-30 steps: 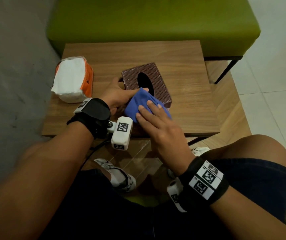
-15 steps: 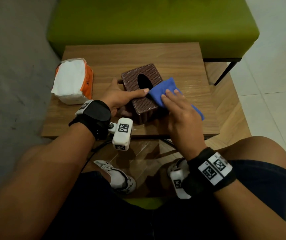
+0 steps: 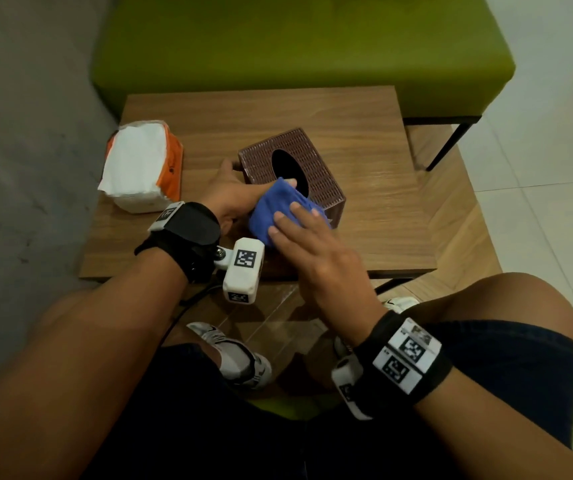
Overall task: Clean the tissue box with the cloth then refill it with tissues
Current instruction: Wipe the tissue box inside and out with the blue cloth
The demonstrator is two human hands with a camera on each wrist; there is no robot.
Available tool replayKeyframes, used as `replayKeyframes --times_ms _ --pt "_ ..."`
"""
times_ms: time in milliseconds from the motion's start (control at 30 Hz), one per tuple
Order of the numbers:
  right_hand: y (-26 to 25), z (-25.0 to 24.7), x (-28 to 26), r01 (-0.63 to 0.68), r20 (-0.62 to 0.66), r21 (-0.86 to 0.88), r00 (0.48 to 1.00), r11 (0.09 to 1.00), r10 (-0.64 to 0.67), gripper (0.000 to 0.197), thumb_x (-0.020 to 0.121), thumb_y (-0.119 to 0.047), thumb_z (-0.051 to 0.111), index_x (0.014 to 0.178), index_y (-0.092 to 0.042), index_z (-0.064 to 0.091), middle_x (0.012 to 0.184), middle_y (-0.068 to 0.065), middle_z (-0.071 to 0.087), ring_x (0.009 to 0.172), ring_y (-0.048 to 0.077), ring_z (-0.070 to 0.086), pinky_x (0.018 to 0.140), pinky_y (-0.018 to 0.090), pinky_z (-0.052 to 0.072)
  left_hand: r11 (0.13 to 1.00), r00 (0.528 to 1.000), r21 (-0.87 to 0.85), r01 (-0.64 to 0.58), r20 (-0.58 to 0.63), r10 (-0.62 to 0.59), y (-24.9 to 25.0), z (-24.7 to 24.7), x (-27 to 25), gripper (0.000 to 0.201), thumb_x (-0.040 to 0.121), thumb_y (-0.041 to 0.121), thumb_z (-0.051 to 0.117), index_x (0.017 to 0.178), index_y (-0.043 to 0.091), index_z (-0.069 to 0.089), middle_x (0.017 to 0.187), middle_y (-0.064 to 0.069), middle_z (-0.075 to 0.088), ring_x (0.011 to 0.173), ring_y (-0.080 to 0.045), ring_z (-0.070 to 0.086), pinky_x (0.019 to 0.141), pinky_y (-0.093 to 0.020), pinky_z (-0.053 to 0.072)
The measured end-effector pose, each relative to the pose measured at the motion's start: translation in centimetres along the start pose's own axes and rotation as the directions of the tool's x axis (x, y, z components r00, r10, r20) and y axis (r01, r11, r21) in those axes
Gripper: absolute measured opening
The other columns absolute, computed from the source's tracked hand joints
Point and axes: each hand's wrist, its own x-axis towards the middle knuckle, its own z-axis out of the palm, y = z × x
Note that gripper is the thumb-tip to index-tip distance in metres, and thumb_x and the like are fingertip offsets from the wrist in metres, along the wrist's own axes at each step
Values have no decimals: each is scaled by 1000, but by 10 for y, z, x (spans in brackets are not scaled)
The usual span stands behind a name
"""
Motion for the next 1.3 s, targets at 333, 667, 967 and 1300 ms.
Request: replayKeyframes --times_ms 333,667,967,1300 --pt "53 -29 64 -286 -15 189 956 939 294 46 86 -2 48 121 -5 78 134 15 72 138 34 59 117 50 46 999 998 10 46 -45 -46 6 -5 -2 86 73 32 97 137 26 41 129 -3 65 107 -30 74 44 -36 59" --pt "51 -33 56 -198 93 -153 972 968 214 40 101 -13 52 138 -13 64 146 15 55 119 40 50 98 47 49 998 998 23 55 -33 -54 3 -9 4 88 71 36 99 139 25 44 125 -1 70 100 -26 77 50 -39 62" --pt "36 -38 47 -269 107 -248 947 931 302 34 102 -12 52 133 -19 64 132 12 49 113 30 45 82 30 36 998 996 27 64 -56 -62 1 -8 6 100 57 49 103 134 28 43 126 1 68 100 -26 76 56 -44 64" --pt "30 -29 40 -324 72 -220 935 920 346 32 102 -15 57 133 -22 63 129 10 47 113 27 42 82 26 26 995 995 23 93 -28 -92 -1 -10 6 86 69 38 99 130 31 38 119 0 72 95 -23 77 53 -40 62"
